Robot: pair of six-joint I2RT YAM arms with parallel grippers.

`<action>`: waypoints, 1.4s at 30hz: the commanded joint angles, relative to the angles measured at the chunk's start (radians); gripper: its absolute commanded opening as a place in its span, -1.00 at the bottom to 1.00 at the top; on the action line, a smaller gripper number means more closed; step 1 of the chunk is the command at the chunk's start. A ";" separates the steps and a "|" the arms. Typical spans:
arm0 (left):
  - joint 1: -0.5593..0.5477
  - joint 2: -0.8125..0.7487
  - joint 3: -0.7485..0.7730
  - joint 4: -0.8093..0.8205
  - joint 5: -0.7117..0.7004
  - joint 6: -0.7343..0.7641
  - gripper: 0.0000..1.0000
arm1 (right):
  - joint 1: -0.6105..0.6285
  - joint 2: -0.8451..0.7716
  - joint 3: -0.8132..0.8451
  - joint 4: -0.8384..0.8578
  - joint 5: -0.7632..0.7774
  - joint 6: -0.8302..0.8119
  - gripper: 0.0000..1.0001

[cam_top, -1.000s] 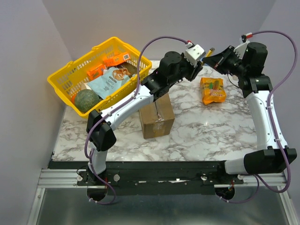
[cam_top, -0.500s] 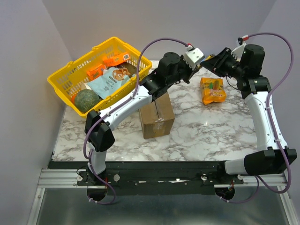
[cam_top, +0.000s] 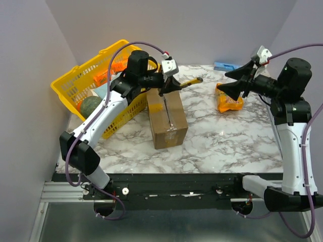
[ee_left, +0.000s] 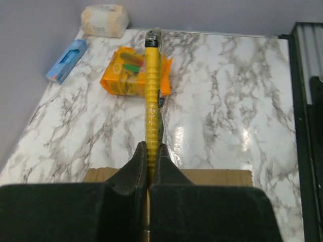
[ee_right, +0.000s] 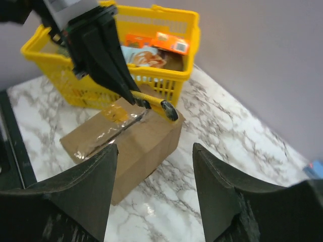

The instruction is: Unpack the express box

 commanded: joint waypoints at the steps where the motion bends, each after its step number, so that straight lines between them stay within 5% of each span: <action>1: -0.013 -0.061 0.040 -0.310 0.213 0.306 -1.00 | 0.012 0.067 -0.006 -0.165 -0.317 -0.419 0.34; 6: 0.004 -0.053 0.096 -0.430 0.245 0.432 -1.00 | 0.129 0.132 0.093 -0.478 -0.296 -0.786 0.47; 15: 0.004 -0.041 0.077 -0.367 0.281 0.336 -1.00 | 0.260 0.144 0.051 -0.301 -0.277 -0.656 0.38; 23: 0.002 -0.055 0.023 -0.102 0.307 0.127 -1.00 | 0.294 0.153 -0.016 0.030 -0.239 -0.302 0.28; 42: 0.005 -0.050 -0.055 0.226 0.323 -0.172 -1.00 | 0.311 0.210 0.033 0.077 -0.235 -0.171 0.08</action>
